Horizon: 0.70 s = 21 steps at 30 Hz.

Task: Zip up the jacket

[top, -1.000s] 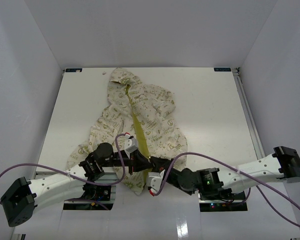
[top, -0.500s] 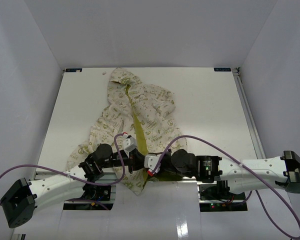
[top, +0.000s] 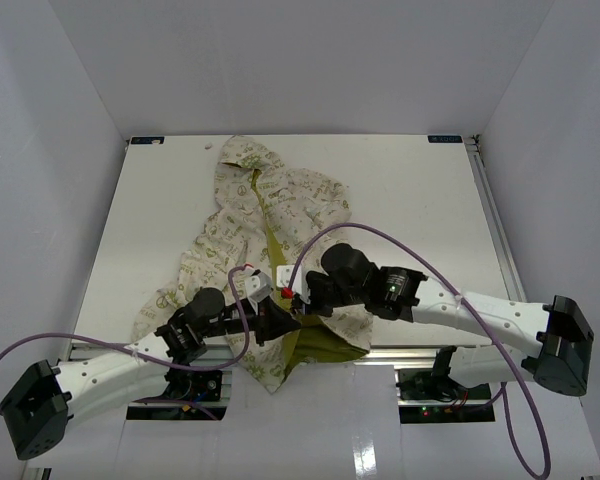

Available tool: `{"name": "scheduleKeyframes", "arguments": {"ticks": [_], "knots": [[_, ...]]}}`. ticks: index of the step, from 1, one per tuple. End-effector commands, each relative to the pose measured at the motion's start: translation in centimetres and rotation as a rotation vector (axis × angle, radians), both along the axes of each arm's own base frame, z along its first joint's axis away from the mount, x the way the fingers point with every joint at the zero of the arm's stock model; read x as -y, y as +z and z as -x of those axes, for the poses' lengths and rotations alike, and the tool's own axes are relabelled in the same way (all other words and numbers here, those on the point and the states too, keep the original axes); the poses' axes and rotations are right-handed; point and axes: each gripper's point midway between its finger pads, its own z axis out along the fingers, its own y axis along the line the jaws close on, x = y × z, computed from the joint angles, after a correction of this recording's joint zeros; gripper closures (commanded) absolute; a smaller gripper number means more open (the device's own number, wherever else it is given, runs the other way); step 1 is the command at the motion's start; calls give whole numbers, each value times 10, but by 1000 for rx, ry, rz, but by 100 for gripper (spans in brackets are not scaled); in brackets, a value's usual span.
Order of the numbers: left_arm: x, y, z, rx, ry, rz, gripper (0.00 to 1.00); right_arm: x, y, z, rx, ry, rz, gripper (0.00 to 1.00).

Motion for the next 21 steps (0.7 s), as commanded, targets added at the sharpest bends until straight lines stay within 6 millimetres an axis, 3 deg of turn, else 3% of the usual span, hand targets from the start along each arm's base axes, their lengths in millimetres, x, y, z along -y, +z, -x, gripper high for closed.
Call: {"name": "scheduleKeyframes", "arguments": {"ticks": [1,3,6,11,13,19,21], "knots": [[4,38,34,-1,-152,61,77,-15,31,-25,-20,-17,-95,92],[0,47,29,-7,-98,83,64,-17,34,-23,-48,-2,-108,92],[-4,55,20,-78,-14,80,29,-18,35,-20,-109,24,-124,92],[-12,74,13,-102,50,16,27,-24,33,-19,-190,51,-133,92],[-20,72,3,-107,129,-34,24,-28,30,-17,-213,63,-129,92],[-51,104,-25,-45,337,-150,29,-37,26,-18,-267,57,-129,92],[-64,100,-38,-30,423,-242,28,-38,26,-17,-282,59,-131,92]]}}
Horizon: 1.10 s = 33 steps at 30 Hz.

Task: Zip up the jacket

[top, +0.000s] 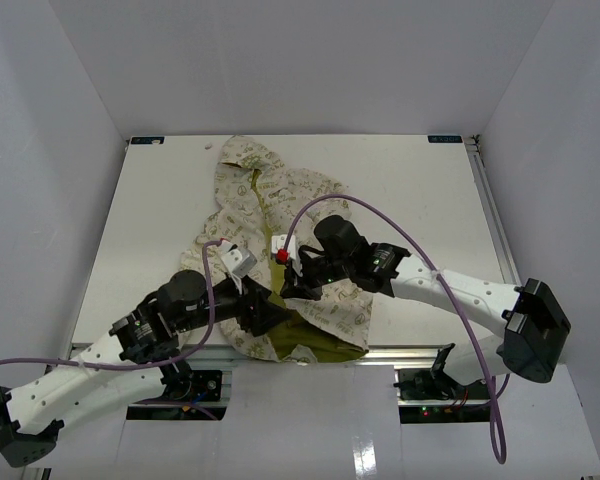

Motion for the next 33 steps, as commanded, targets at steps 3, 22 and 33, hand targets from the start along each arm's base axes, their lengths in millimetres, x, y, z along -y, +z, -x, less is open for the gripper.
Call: {"name": "scheduleKeyframes", "arguments": {"ticks": [3,22,33], "knots": [[-39,3,-34,37,231,-234,29,-14,25,-3,-30,0,-67,92],[-26,-11,-30,46,109,-369,44,-6,40,-24,-102,-114,-91,92],[-36,-32,-47,79,157,-506,41,-5,49,-22,-118,-112,-110,92]]}}
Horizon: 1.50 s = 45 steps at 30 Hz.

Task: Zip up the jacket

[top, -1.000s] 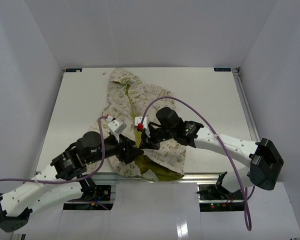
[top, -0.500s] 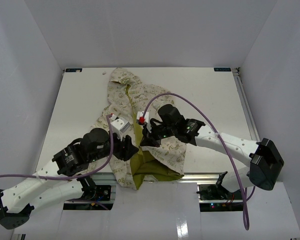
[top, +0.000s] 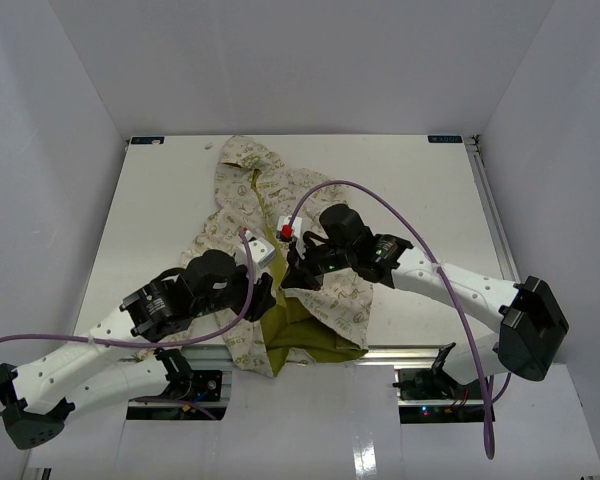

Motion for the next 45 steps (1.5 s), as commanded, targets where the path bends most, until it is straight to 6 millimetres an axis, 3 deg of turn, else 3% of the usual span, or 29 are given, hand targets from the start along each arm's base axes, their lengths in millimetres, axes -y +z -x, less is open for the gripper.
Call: {"name": "scheduleKeyframes", "arguments": {"ticks": [1,4,15,18,19,24,26,29,38,40,45], "knots": [[0,2,-11,36,14,-53,40,-6,39,-2,33,10,-93,92],[4,-10,-11,15,-6,-84,40,-7,39,-2,32,9,-93,92],[10,-14,-17,45,-13,-72,41,-11,39,-1,3,6,-107,92],[17,-19,-14,25,-42,-67,52,-11,44,0,0,7,-122,92],[19,-19,-14,23,-46,-64,62,-11,44,0,-1,5,-123,92],[22,-24,-8,2,-81,-59,74,-12,45,0,-13,1,-129,92],[21,-22,-6,5,-83,-48,74,-13,44,-1,-14,-4,-129,92],[19,-20,-5,2,-78,-44,54,-14,44,-2,-16,-8,-127,92],[10,-11,-8,15,-35,-54,46,-13,42,-5,-23,-14,-123,92],[10,-15,-10,8,-28,-73,52,-13,43,-3,-27,-9,-127,92],[15,-24,-8,-22,-55,-96,84,-14,49,-2,-33,-3,-144,92]]}}
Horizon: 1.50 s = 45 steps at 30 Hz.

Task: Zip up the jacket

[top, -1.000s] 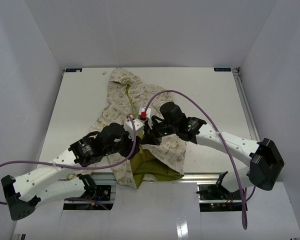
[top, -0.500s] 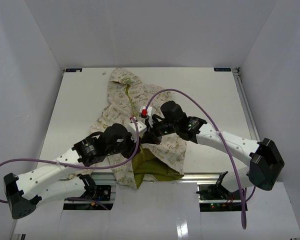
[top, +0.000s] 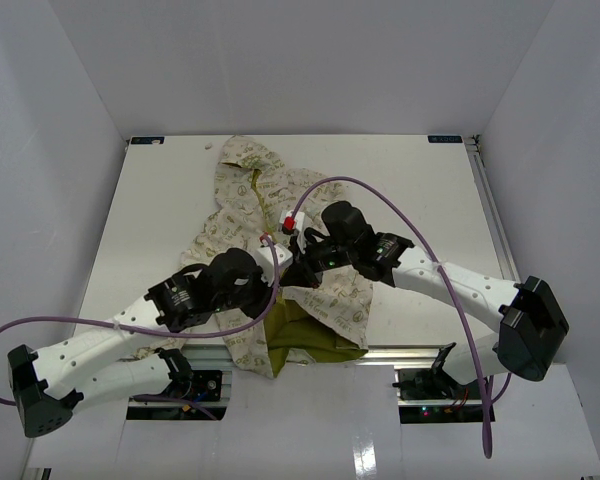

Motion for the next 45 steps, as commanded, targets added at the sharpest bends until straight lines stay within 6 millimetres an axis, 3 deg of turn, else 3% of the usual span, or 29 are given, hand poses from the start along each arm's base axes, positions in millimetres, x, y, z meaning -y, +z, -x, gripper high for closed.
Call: {"name": "scheduleKeyframes", "arguments": {"ticks": [1,3,11,24,31,37,40,44,45], "knots": [[6,8,-1,-1,-11,12,92,-11,41,-3,43,23,-113,92],[8,14,1,7,-26,38,100,-12,39,-3,41,24,-114,92],[16,56,24,56,-153,216,100,-23,25,-4,-13,29,-128,92],[18,74,48,57,-264,318,100,-43,-1,-37,-68,-12,-120,92],[20,78,56,53,-306,344,100,-43,-6,-52,-99,-14,-124,92],[27,90,64,49,-368,383,98,-36,-24,-60,-145,-25,-97,92],[18,88,40,81,-220,331,54,-28,-26,-57,-144,-39,-96,92],[-4,94,12,129,-46,219,31,-19,-7,-50,-142,-68,-123,92],[-7,98,7,138,-22,195,31,-18,-2,-49,-149,-70,-130,92]]}}
